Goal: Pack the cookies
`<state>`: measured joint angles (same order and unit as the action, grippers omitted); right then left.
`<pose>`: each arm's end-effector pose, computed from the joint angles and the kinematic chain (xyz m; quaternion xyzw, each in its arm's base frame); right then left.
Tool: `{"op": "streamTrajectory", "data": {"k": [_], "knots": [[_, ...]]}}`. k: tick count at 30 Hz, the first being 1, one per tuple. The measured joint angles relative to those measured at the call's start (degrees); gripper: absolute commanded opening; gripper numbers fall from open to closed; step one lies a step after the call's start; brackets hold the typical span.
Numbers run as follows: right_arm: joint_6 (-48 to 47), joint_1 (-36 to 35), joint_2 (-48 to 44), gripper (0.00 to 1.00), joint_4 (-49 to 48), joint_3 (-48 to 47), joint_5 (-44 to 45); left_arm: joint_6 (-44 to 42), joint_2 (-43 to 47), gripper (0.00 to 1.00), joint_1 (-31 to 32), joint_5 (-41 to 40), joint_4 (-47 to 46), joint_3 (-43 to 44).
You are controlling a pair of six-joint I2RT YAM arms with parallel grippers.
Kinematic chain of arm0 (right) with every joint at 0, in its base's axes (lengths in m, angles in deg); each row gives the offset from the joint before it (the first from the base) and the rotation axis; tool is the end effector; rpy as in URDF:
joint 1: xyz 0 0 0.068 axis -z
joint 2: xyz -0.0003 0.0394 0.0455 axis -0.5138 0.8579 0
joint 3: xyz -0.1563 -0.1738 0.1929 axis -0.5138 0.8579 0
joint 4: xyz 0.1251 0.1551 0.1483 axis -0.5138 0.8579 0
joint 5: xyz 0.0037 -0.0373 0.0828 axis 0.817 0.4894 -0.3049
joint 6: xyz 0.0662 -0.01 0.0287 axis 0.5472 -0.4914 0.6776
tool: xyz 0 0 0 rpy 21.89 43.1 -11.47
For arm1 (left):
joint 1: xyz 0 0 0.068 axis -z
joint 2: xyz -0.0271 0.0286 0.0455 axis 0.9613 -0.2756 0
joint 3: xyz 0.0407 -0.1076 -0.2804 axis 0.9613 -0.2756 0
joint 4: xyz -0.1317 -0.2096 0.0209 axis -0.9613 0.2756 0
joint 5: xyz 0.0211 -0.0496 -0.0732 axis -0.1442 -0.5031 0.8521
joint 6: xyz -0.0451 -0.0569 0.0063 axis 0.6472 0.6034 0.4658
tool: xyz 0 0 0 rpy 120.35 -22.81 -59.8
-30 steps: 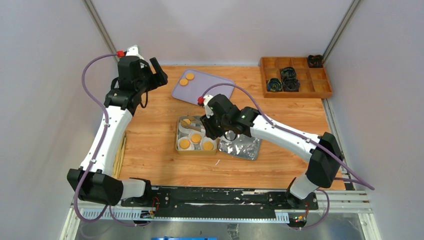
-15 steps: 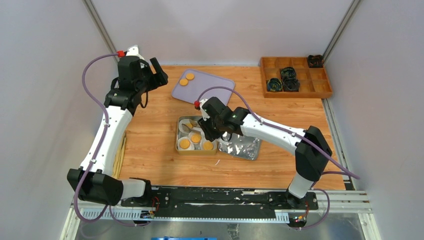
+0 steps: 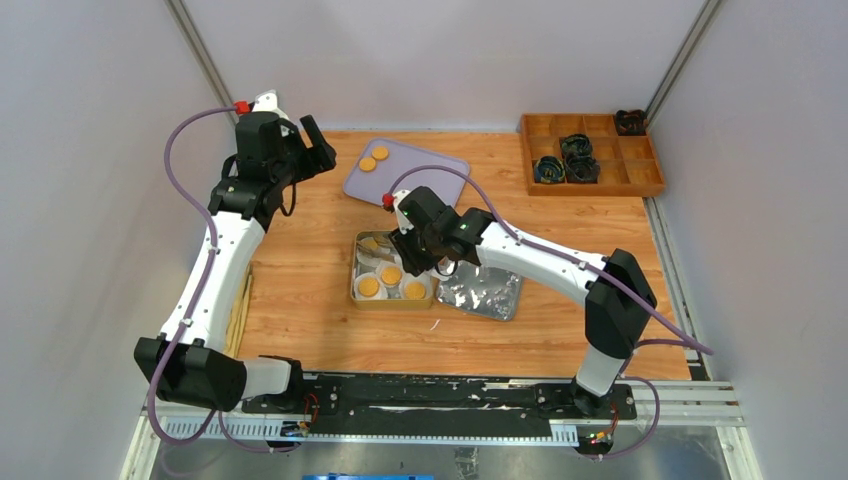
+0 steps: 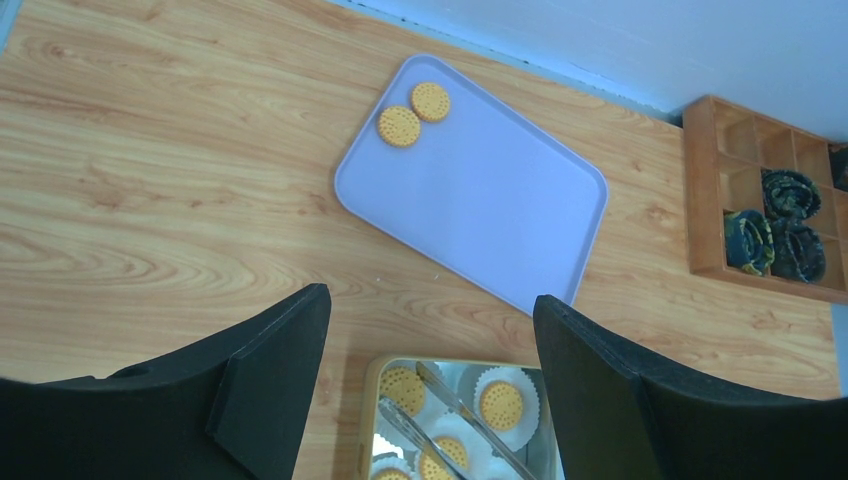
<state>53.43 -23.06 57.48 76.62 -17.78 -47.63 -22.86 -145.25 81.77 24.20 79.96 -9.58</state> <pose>0.2314 0.3236 0.3067 -0.3567 0.8486 0.2259 0.3188 0.2815 -0.0352 0.4256 -0.1426 0.8226 -0.1371 0.5331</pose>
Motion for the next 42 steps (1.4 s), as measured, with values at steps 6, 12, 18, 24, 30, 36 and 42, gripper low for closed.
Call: {"op": "streamTrajectory", "data": {"k": [6, 12, 18, 24, 30, 36, 42], "knots": [[0.17, -0.02, 0.24, 0.41, 0.57, -0.02, 0.11, -0.24, 0.00, 0.80, 0.00, 0.42, -0.02, 0.00], [0.57, -0.02, 0.24, 0.47, 0.92, -0.02, 0.17, -0.44, 0.00, 0.81, 0.00, 1.46, -0.02, 0.00], [0.87, -0.02, 0.24, 0.45, 0.96, -0.02, 0.22, -0.66, 0.00, 0.81, 0.00, 2.91, -0.02, 0.00], [1.16, -0.02, -0.26, 0.16, 0.98, -0.02, 1.01, -0.87, 0.00, 0.81, 0.00, 3.54, -0.04, 0.00], [0.98, -0.02, -6.32, 0.11, 1.84, 0.31, 4.04, -0.85, 0.00, 0.81, 0.00, 4.13, -0.35, 0.00], [-0.17, 0.48, -15.45, 0.12, 0.70, 0.50, 13.00, -0.79, 0.00, 0.79, 0.00, 4.44, -1.09, 0.00], [-0.76, 6.54, -8.20, 0.12, -1.11, -0.13, 19.37, -0.42, -0.28, 0.77, 0.00, 5.79, -2.14, -0.11]]}}
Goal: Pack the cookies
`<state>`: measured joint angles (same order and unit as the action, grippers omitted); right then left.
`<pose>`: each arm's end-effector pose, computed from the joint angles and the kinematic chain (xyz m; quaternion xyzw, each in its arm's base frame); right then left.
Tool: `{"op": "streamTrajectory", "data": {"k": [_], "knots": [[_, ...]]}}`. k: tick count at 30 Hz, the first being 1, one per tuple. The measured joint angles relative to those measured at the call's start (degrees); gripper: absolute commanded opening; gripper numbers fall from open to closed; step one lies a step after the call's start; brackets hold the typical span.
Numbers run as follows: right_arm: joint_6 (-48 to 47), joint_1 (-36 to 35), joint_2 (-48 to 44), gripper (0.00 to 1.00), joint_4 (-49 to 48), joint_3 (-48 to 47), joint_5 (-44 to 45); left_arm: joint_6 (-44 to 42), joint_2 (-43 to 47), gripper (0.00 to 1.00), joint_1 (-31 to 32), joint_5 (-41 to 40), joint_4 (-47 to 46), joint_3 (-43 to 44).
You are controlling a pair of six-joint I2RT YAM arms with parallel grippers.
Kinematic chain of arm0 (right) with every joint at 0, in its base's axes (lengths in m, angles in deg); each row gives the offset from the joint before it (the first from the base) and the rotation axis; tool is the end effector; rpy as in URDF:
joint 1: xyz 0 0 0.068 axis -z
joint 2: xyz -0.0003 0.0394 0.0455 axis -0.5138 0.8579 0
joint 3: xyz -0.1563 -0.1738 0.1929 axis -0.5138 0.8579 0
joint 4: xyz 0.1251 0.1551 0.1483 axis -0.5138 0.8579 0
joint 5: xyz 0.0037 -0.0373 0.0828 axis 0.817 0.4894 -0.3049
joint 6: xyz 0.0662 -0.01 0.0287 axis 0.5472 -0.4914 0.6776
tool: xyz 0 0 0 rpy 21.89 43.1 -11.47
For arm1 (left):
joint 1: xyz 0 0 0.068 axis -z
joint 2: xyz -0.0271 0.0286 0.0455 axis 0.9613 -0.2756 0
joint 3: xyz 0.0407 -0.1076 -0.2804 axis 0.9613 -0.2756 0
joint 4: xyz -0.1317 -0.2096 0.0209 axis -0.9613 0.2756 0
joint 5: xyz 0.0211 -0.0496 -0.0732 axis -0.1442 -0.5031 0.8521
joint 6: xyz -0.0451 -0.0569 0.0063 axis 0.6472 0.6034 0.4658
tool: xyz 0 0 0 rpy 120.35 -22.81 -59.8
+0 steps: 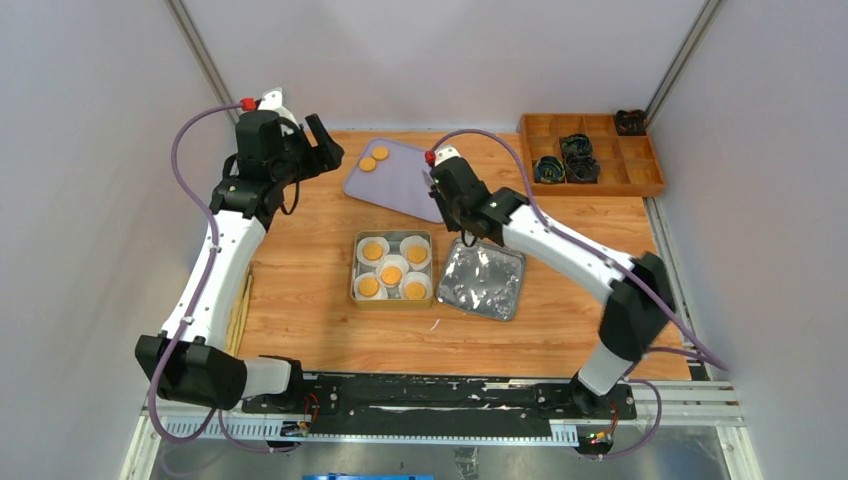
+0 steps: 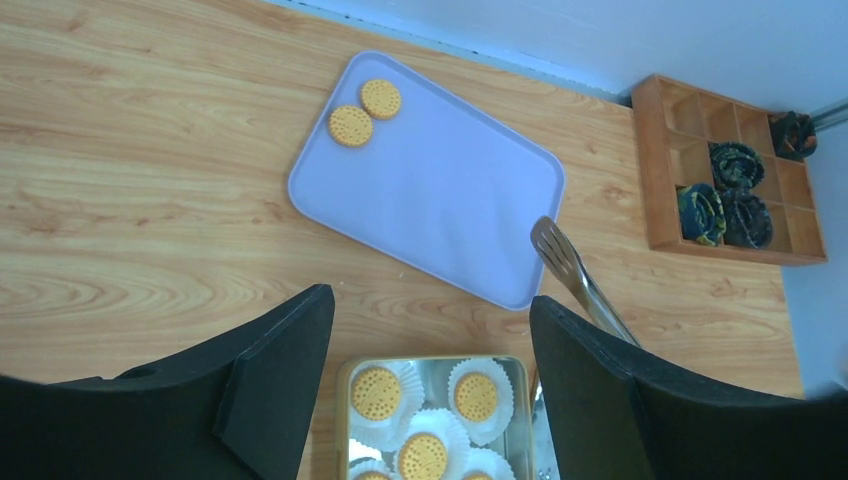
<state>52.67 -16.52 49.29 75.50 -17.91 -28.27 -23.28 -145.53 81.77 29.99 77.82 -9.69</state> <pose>0.2602 0.2581 0.3628 -0.2269 0.8492 0.1058 0.4649 0.2841 -0.0417 0.4283 -0.1105 0.8189 -0.1790 0.5339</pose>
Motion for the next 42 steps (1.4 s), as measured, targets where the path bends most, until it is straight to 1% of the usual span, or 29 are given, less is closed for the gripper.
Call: {"op": "streamTrajectory", "data": {"k": [5, 8, 14, 23, 26, 32, 34, 36, 38, 40, 41, 42], "knots": [[0.04, 8.15, 15.30, 0.11, -0.31, -2.40, 4.76, -0.33, -0.15, 0.77, 0.00, 0.39, -0.04, -0.22], [0.02, 11.72, 20.94, 0.11, -0.33, -5.27, 6.71, -0.87, -0.15, 0.77, 0.00, 0.35, -0.04, -0.22], [0.00, 15.80, 21.53, 0.10, -1.01, -9.86, 9.14, -1.31, -0.22, 0.78, 0.00, 0.33, -0.07, -0.26], [0.04, 18.56, 20.83, 0.10, -2.73, -9.31, 10.19, -1.09, -2.51, 0.77, -0.02, 1.11, -1.05, -0.72], [0.09, 20.20, 23.69, 0.11, -3.26, -10.69, 8.83, -1.05, -2.80, 0.77, -0.02, 1.29, -1.03, -0.96], [0.61, 23.89, 33.24, 0.15, -3.87, -14.75, 4.79, -1.07, -2.80, 0.77, -0.02, 1.22, -1.27, -0.96], [0.96, 25.20, 36.00, 0.18, -3.96, -16.55, 2.58, -1.07, -2.78, 0.77, -0.02, 1.22, -1.31, -0.96], [1.20, 25.97, 36.98, 0.33, -3.87, -16.70, 0.57, -1.07, -2.78, 0.77, -0.02, 1.20, -1.25, -0.96], [1.46, 26.64, 37.11, 0.45, -3.56, -17.25, -1.73, -1.07, -2.78, 0.77, -0.02, 1.16, -1.27, -0.96], [1.81, 26.93, 37.16, 0.55, -3.21, -17.49, -3.69, -1.07, -2.75, 0.77, -0.02, 1.20, -1.29, -0.96], [1.77, 26.95, 37.18, 0.58, -3.02, -17.55, -4.48, -1.07, -2.75, 0.77, -0.02, 1.25, -1.29, -0.96], [1.92, 26.95, 37.18, 0.65, -2.84, -17.70, -5.07, -1.05, -2.75, 0.77, -0.02, 1.31, -1.31, -0.96]]}}
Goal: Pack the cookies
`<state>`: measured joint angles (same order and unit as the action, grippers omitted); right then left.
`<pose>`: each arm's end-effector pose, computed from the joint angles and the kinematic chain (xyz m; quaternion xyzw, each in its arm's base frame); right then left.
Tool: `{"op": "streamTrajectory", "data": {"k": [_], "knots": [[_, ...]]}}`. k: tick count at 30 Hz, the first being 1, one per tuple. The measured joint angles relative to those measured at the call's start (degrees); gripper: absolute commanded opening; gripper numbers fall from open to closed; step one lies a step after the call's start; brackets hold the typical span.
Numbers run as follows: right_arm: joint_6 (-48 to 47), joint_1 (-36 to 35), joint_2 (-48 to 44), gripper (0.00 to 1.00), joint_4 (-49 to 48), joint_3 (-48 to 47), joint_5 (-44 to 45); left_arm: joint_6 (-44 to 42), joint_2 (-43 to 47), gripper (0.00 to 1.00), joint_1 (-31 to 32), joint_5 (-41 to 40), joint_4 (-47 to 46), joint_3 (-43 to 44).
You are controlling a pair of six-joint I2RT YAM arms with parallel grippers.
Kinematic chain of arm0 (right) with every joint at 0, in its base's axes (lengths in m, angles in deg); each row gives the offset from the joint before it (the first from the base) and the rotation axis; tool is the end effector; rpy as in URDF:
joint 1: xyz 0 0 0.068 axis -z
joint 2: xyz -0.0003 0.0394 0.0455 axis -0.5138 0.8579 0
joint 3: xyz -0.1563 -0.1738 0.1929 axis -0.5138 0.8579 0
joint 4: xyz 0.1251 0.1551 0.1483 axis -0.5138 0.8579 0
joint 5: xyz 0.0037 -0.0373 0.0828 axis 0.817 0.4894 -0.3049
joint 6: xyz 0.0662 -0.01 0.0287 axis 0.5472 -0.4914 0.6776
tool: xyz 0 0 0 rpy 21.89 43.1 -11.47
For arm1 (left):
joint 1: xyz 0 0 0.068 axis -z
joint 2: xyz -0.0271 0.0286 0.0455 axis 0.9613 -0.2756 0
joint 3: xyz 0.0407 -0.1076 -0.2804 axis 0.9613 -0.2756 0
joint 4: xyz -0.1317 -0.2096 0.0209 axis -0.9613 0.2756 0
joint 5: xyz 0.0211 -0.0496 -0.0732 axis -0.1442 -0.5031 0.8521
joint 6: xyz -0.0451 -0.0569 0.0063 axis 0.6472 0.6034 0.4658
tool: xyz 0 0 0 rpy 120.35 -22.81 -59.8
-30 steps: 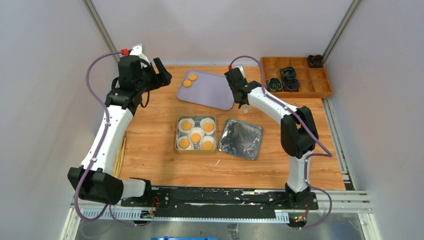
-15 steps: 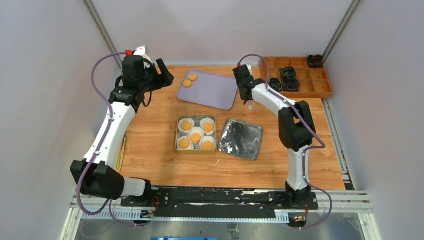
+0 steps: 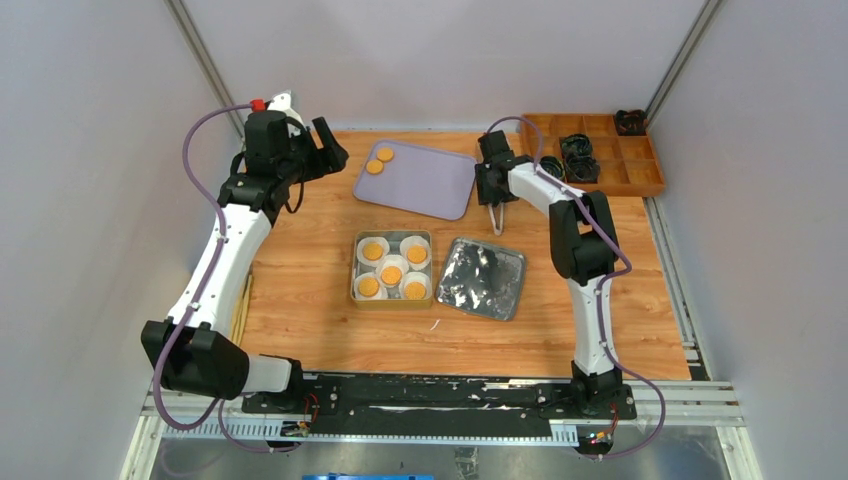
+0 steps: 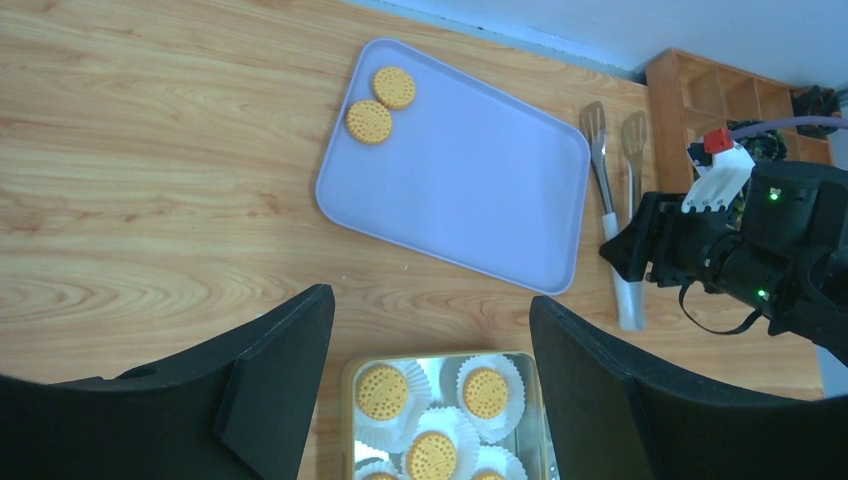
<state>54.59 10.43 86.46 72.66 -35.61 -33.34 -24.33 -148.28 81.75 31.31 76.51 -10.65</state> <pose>0.4869 0.1692 0.1930 -0.0467 0.9382 -0.0005 0.3428 0.3000 -0.0452 0.4120 -0.0990 0.8319 -0.1787 0.5159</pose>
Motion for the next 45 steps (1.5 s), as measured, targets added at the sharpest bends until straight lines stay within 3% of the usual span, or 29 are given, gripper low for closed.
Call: {"op": "streamTrajectory", "data": {"k": [2, 5, 12, 16, 24, 27, 29, 34, 45], "knots": [[0.04, 0.00, 0.00, 0.76, 0.26, -0.20, -1.51, 0.00, 0.00, 0.77, 0.00, 0.20, -0.02, 0.00], [0.04, 0.00, -0.02, 0.82, 0.46, -0.22, -2.69, -0.02, 0.00, 0.78, 0.00, 0.33, -0.02, 0.00], [0.09, 0.00, -4.81, 0.77, 0.24, 3.67, -2.36, -0.11, 0.20, 0.78, 0.02, 0.33, -0.26, -0.44], [0.72, 0.00, -15.78, 0.68, 0.00, 11.02, -1.46, -0.96, 0.76, 0.78, 1.07, -0.70, -0.42, -0.83], [6.58, -1.64, -45.27, 0.64, 0.09, 34.21, 0.02, -4.09, 1.53, 0.78, 8.61, -2.91, -0.33, -0.72], [9.20, -2.99, -52.33, 0.77, 1.68, 43.28, 0.39, -5.46, 1.18, 0.79, 12.33, -4.61, 0.04, -0.57], [10.49, -3.50, -54.88, 0.79, 2.14, 47.78, 0.74, -6.08, 0.90, 0.79, 14.43, -5.57, 0.24, -0.57], [12.44, -3.63, -54.55, 0.81, 2.67, 52.24, 0.79, -6.47, 0.94, 0.79, 15.82, -7.08, 0.48, -0.81], [14.53, -3.63, -40.83, 0.80, -2.69, 52.11, -0.76, -6.71, 2.19, 0.79, 15.74, -9.94, 1.38, -1.29]]}}
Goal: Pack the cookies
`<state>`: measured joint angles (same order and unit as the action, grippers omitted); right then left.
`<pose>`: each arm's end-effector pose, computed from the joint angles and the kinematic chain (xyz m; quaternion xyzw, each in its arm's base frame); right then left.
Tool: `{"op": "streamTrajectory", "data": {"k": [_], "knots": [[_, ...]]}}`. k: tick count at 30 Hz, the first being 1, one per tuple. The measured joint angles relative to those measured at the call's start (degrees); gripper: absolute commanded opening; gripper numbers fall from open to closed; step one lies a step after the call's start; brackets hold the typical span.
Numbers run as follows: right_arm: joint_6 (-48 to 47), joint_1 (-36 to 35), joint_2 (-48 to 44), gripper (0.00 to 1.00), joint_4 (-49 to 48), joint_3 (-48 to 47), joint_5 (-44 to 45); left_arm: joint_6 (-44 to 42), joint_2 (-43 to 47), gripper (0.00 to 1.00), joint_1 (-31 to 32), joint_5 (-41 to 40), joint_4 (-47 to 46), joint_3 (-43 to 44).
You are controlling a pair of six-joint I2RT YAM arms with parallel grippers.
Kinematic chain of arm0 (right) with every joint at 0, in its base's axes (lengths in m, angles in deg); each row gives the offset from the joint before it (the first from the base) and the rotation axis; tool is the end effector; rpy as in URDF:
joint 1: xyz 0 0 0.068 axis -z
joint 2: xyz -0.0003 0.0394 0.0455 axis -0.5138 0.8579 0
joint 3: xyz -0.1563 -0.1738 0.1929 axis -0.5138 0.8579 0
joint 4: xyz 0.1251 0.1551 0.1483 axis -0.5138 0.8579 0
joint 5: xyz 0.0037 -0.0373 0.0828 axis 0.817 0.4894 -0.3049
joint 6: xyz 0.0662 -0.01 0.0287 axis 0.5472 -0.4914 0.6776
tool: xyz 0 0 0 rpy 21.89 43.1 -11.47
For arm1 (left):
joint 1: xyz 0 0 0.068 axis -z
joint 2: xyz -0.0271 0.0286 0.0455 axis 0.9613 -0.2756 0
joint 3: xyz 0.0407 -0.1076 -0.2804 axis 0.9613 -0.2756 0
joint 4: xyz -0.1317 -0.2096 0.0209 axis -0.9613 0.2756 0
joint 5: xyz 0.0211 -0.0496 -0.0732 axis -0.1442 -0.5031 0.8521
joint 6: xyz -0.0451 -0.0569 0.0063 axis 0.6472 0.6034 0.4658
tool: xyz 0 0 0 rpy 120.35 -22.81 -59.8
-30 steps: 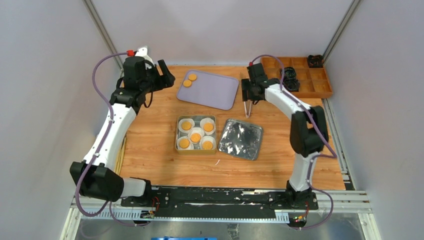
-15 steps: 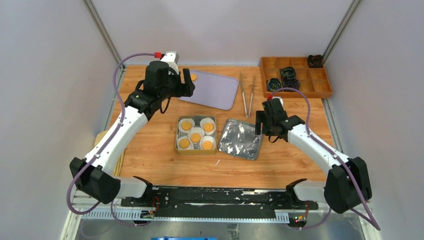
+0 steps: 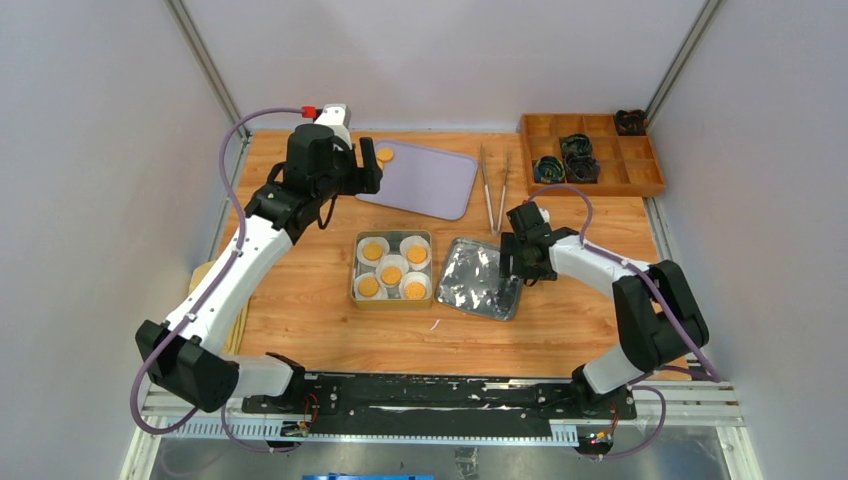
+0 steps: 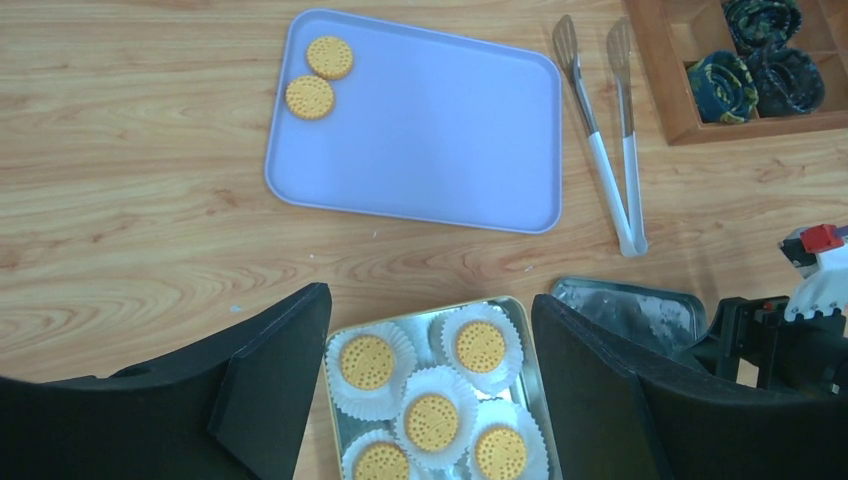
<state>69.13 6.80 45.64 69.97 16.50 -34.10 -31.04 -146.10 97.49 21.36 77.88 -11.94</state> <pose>0.2667 0.1073 0.1966 0.0342 0.9612 0.0277 0.2722 0.2692 -0.1102 0.4118 0.0178 0.8396 -0.1492 0.5221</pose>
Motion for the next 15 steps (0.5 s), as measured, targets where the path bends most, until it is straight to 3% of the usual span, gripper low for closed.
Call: {"op": "streamTrajectory", "data": {"k": [10, 11, 14, 15], "knots": [[1.01, 0.00, 2.71, 0.69, -4.28, -0.04, -1.31, -0.04, -1.42, 0.79, 0.00, -0.07, 0.07, 0.00], [1.03, 0.00, 2.89, 0.63, -4.55, -0.13, -1.31, -0.04, -1.79, 0.80, 0.00, -0.07, 0.07, 0.00], [1.38, 0.00, 3.52, 0.29, -5.73, -0.44, -1.51, -0.22, -2.73, 0.79, 0.00, -0.04, 0.13, 0.02], [1.27, 0.00, 3.69, 0.23, -6.16, -0.48, -1.68, -0.24, -2.89, 0.79, 0.00, -0.04, 0.13, 0.02]]}}
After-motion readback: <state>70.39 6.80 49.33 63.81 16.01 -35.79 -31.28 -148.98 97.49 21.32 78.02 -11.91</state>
